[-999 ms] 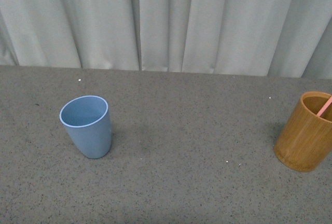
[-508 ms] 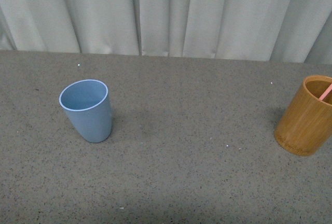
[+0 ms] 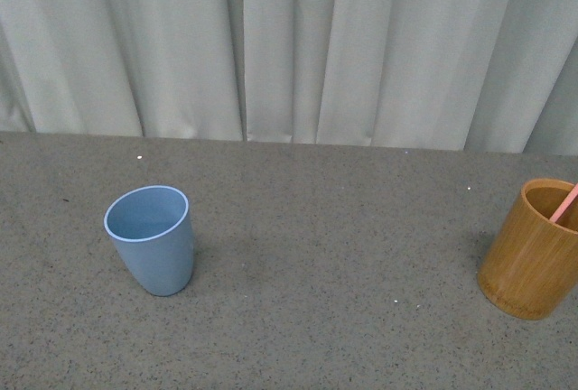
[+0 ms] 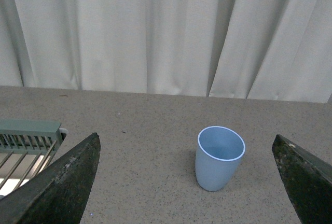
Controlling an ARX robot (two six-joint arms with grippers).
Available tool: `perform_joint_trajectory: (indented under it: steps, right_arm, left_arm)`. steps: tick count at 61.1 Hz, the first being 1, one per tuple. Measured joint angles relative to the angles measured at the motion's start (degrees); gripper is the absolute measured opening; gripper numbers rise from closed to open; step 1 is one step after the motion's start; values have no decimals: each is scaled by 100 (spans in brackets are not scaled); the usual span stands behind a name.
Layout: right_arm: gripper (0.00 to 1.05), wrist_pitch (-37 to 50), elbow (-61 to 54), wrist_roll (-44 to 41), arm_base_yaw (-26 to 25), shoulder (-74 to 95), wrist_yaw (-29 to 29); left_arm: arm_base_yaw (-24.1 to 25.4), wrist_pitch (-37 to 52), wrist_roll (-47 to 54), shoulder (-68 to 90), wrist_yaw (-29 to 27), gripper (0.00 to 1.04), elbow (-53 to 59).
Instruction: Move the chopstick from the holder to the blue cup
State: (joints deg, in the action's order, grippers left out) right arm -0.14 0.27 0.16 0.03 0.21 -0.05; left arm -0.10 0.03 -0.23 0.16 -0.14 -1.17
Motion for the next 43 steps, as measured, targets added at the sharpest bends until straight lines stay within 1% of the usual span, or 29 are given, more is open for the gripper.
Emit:
perform_joint_trajectory:
  steps: [43]
  right_arm:
    - [95, 0, 0, 0, 0, 0, 0]
  left_arm:
    - [0, 0, 0, 0, 0, 98, 0]
